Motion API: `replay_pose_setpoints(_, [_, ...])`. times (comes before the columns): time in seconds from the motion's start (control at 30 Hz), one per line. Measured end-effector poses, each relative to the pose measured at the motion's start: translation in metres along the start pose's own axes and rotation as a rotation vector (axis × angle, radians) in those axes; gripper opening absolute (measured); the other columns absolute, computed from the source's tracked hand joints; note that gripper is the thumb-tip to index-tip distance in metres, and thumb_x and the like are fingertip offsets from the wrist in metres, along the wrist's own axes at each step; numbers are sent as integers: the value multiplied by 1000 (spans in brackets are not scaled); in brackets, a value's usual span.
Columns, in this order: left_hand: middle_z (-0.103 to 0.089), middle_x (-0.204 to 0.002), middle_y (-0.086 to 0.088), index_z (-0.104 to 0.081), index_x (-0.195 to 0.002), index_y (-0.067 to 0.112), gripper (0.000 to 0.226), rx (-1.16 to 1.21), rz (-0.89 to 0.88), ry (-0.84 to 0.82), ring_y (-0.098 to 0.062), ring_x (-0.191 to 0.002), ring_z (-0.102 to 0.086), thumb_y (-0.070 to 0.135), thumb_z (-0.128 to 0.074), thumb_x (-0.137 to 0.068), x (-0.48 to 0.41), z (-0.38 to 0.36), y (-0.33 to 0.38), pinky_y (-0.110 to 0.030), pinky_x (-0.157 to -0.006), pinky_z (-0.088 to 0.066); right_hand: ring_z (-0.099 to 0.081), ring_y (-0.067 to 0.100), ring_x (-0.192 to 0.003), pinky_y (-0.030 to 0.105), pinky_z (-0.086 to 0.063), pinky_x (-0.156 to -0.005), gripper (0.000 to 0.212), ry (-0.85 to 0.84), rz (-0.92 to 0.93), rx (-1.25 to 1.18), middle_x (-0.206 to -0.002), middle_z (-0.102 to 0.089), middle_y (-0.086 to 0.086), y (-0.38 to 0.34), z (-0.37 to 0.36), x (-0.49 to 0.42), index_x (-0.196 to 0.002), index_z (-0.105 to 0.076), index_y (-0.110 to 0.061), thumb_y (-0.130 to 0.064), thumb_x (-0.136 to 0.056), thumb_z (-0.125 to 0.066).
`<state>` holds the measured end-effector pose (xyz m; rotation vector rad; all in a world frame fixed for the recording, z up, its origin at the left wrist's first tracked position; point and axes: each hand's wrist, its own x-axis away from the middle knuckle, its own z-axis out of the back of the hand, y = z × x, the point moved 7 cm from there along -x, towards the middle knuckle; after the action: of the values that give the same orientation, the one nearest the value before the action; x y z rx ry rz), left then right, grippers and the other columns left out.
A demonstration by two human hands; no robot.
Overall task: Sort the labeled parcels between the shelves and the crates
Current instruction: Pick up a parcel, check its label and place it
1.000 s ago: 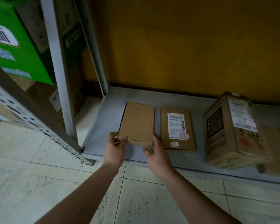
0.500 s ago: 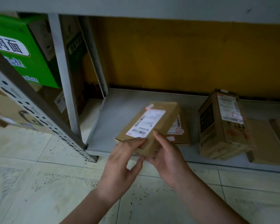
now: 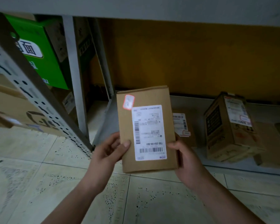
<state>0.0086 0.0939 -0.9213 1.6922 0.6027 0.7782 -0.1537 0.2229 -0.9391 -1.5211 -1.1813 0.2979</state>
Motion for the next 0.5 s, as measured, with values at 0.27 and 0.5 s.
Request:
replay_pose_setpoints(0.27, [-76,-113,-10,-67,-125,13,40,19,-39,-12,-26,-109,-71,16,-65,-86,-3,-2,4,-39,-96,-57,-70,21,-106,40,-51,-86,38,38,-23,-83,-111,-76,6,10,0,0,-111,-70,-19,-7,-96,-37])
replay_pose_setpoints(0.5, [-74,-118,-12,-65,-129,13,39,21,-10,-23,-28,-113,-69,14,-64,-90,-6,0,-3,-40,-99,-56,-71,18,-100,40,-50,-84,36,47,-10,-45,-106,-77,3,17,2,-5,-109,-69,-21,-8,-96,-38])
